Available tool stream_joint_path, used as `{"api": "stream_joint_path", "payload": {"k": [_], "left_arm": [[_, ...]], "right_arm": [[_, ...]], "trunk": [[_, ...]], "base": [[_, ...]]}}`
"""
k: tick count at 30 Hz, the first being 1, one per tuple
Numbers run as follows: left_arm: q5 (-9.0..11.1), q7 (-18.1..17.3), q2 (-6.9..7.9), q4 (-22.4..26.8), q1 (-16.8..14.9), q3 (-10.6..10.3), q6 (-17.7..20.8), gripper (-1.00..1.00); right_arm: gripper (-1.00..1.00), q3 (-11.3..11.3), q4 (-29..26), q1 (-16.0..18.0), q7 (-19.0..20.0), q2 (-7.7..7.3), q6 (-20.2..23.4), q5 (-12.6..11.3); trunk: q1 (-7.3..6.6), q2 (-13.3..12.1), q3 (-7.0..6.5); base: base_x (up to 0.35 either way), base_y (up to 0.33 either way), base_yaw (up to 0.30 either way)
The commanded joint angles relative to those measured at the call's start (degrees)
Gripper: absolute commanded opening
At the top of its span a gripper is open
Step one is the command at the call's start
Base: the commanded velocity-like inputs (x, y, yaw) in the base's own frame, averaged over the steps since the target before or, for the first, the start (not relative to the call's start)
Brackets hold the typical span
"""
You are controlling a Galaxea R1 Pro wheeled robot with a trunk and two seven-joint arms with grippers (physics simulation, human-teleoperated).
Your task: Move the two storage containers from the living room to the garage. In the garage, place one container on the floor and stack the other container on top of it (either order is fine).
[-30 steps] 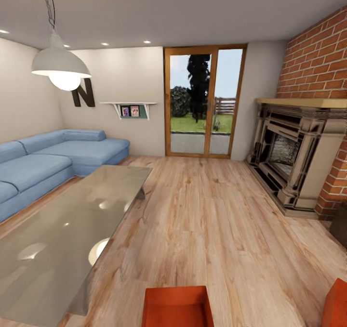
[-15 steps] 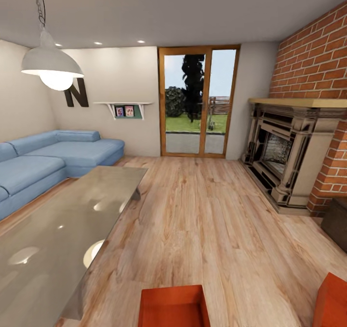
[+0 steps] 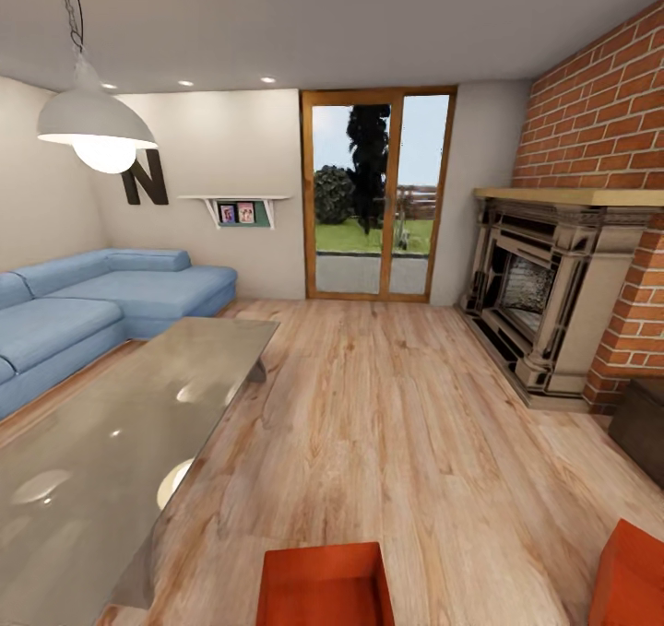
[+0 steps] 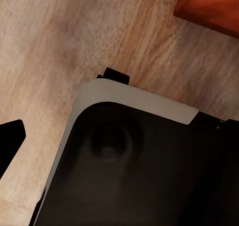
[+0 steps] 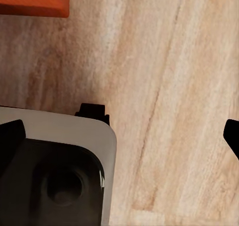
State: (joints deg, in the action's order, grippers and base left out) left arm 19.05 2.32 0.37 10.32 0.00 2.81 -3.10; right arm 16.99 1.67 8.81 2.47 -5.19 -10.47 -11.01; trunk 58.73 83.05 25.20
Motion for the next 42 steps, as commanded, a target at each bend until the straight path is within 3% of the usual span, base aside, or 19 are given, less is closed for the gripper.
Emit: {"api": "stream_joint_path", "payload": {"k": [1,42], "left_arm": [[-0.1,0.1,-0.02,0.1,0.0,0.3,-0.1,1.00],[-0.2,0.0,-0.02,0.0,0.0,0.3,-0.1,1.00]], "right_arm": [[1.00,0.4,0.2,0.1,0.3,0.00,-0.3,-0.6],[1.00,0.5,0.2,0.1,0.3,-0.11,-0.3,-0.4]], "trunk": [[0.00,0.0,0.05],[0.00,0.0,0.05]], "base": [[-0.001,-0.028,0.000],[0.000,-0.022,0.049]]}}
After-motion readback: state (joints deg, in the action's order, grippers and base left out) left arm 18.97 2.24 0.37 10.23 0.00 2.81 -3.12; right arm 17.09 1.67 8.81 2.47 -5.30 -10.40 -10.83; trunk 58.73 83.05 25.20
